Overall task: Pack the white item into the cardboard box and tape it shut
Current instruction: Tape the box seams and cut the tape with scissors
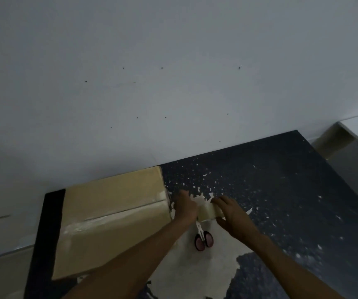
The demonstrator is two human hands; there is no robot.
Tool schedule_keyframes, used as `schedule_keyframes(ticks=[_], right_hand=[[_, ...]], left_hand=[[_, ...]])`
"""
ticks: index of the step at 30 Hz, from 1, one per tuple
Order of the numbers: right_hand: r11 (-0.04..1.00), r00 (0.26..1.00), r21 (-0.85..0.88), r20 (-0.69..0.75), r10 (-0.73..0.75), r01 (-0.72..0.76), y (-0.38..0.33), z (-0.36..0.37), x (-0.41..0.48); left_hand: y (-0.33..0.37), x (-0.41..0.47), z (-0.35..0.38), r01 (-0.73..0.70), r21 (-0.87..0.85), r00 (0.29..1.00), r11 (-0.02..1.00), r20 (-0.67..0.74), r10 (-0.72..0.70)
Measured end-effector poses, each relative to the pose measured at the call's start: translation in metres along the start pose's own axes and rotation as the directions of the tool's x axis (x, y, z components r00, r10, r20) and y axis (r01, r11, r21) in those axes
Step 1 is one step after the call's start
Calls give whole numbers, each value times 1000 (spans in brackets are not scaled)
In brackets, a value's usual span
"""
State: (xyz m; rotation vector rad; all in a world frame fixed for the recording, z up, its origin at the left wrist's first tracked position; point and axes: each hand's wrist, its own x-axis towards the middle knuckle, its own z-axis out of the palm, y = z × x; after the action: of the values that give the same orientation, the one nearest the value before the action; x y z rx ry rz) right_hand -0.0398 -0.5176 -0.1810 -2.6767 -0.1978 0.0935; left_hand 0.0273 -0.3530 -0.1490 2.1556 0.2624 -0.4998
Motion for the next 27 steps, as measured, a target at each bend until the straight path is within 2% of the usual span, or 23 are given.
schedule_keyframes(ticks=[2,5,7,10,16,23,27], right_hand=[[997,999,71,-50,9,-5,3,-6,-3],[993,998,120,-64,20,-12,4,-14,-6],[991,997,134,-72,21,-11,5,-18,-10],[988,996,150,-86,35,-21,7,-28,-14],[998,997,63,-83,6,-1,8,-49,-15],[998,997,-23,-50,-67,66,2,-69,-14],[997,997,-29,-19,-78,78,1,-77,-18]], left_hand=[[-6,-19,13,86,-133,996,987,48,-80],[-22,-37,27,225,-200,951,954,257,-170],[-25,-41,27,224,-312,944,923,305,-126],[-28,-43,20,157,-444,949,882,316,-10],[-32,-42,15,-13,-365,976,931,196,91],[-21,-45,5,63,-531,976,845,210,60],[-20,-49,0,61,-503,971,862,231,66]])
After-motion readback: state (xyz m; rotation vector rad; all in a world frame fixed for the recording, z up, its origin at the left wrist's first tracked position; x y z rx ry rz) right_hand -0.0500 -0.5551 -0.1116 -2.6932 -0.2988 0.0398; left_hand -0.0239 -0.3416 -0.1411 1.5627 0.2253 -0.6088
